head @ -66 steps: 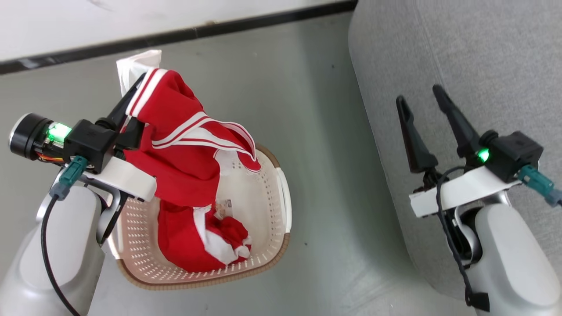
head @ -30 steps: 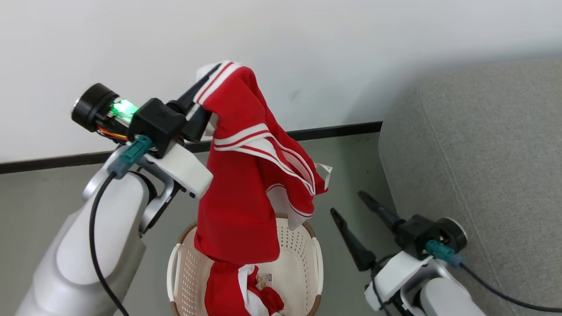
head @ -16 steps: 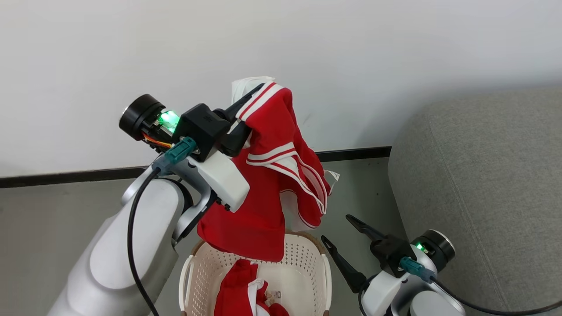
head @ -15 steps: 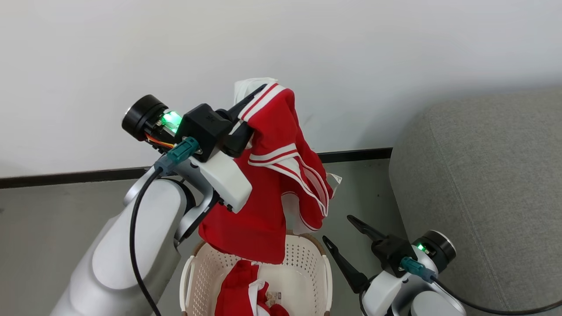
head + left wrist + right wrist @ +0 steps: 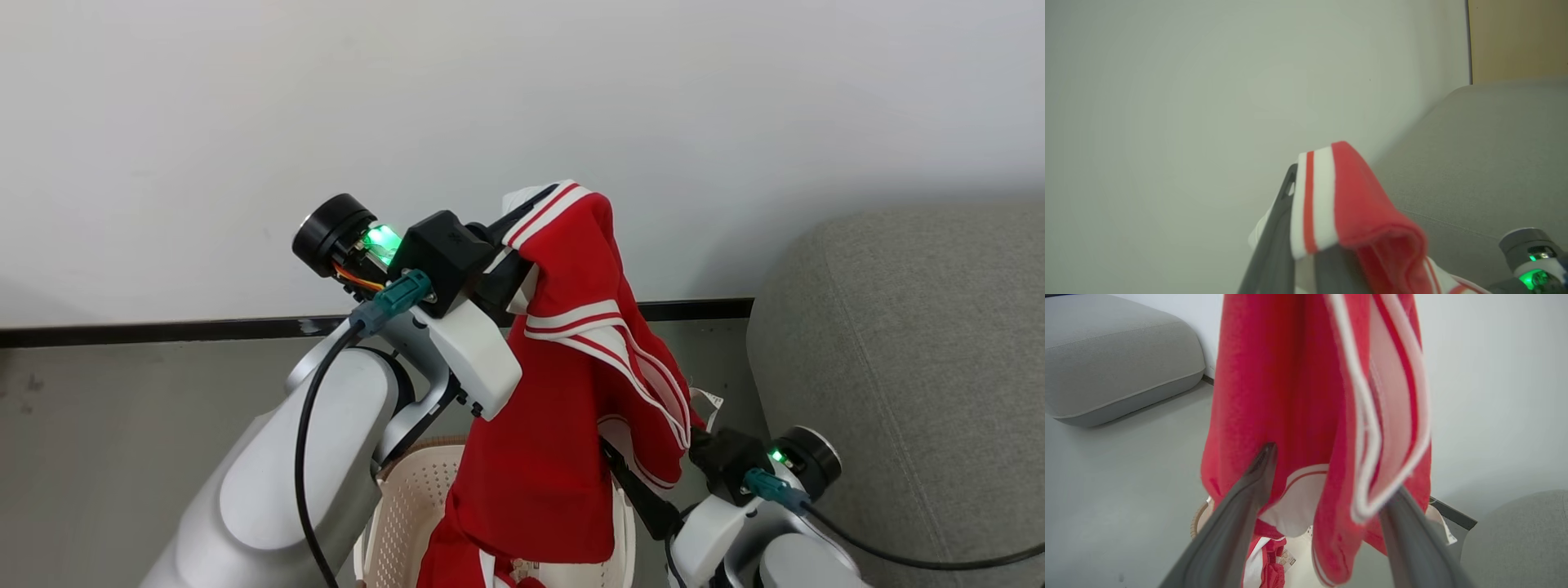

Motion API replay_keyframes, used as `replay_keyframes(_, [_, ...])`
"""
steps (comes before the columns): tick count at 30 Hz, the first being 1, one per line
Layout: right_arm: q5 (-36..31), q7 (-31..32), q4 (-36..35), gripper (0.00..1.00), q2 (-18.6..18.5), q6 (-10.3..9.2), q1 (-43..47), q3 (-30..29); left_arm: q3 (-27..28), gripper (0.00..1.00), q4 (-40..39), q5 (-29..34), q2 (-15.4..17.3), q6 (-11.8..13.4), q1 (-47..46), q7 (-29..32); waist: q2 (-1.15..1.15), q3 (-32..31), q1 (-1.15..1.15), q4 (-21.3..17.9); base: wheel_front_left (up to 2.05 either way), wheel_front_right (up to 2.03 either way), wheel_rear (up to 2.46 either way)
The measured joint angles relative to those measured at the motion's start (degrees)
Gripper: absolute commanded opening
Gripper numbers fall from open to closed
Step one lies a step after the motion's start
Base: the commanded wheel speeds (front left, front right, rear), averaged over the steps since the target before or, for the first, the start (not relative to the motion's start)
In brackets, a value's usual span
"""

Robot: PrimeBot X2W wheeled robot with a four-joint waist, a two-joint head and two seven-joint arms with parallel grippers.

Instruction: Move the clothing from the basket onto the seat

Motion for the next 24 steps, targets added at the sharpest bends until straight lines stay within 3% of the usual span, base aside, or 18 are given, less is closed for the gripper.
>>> replay_keyframes(11, [-3.7,0.0,1.6,1.0,-0.1,0.0,-7.0,0.9,-1.2,0.0,-0.7,-0.7,-0.9,0.0,0.0,0.5,0.0,0.2,0.0,1.7,0.0,0.0,0.0])
replay_keyframes(13, [-3.6,0.0,2.7,0.82,0.0,0.01,-7.7,1.0,-1.2,0.0,-0.6,-1.0,-0.9,0.0,0.0,0.5,0.0,0.3,0.0,1.9,0.0,0.0,0.0])
replay_keyframes(14, [-3.6,0.0,3.0,0.59,-0.1,0.01,-7.9,1.0,-1.2,0.0,-0.6,-1.0,-0.9,0.0,0.1,0.5,0.0,0.4,0.0,1.9,0.0,0.0,0.0])
replay_keyframes(16, [-3.6,0.0,3.8,0.32,-0.1,0.01,-7.9,1.3,-1.2,0.0,-0.4,-1.1,-1.0,0.1,0.2,0.5,0.0,0.5,0.0,1.8,0.0,0.0,0.0])
replay_keyframes(17, [-3.6,0.0,4.3,0.02,-0.1,0.01,-7.9,1.4,-1.2,0.0,-0.1,-1.1,-1.0,0.1,0.2,0.5,-0.01,0.5,0.0,1.7,0.0,0.0,0.0])
replay_keyframes(24, [-2.6,0.0,4.1,0.0,-0.1,0.01,-7.9,-0.4,-0.7,0.0,2.8,-1.6,-1.1,0.9,1.8,-1.4,0.0,0.7,0.0,0.7,0.0,0.0,0.0])
